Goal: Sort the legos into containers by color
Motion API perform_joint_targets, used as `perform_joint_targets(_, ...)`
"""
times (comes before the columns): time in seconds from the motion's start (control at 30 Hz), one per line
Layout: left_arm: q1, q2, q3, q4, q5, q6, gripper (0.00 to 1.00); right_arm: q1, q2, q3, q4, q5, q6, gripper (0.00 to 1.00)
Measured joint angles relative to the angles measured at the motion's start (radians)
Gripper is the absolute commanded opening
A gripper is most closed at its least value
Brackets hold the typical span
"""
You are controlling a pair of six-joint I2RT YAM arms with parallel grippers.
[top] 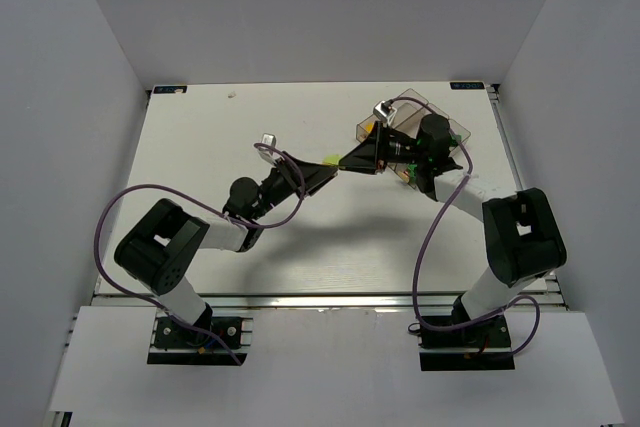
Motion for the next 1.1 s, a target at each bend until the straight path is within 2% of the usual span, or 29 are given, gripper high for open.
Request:
perform_joint_targets(0.4,0.000,-0.002,-0.005,-0.011,0.035,0.000,0.24,-0.111,0.043,0.013,0.009,0.018,0.002,0.00)
perform_joint_targets(0.5,0.000,-0.002,-0.010,-0.010,0.035,0.000,0.23,-0.124,0.048,0.040,-0.023,0.016,-0.046,0.00)
perform_joint_targets(0.63,0.000,-0.002,-0.034,-0.007,0.035,0.000,0.22,-0.150,0.050,0.158,-0.222,0.029,-0.251,0.00)
perform_joint_targets(0.77,0.000,-0.002,-0.063,-0.006,0.034,-0.001,0.22,-0.182,0.056,0.313,-0.478,0.090,-0.537,0.00)
perform_joint_targets(0.93,0.000,-0.002,-0.071,-0.006,0.034,-0.003,0.22,-0.214,0.096,0.493,-0.793,0.223,-0.904,0.00)
perform_joint_targets(1.1,0.000,-0.002,-0.073,-0.005,0.036,0.009,0.22,-0.243,0.154,0.557,-1.016,0.387,-1.220,0.00)
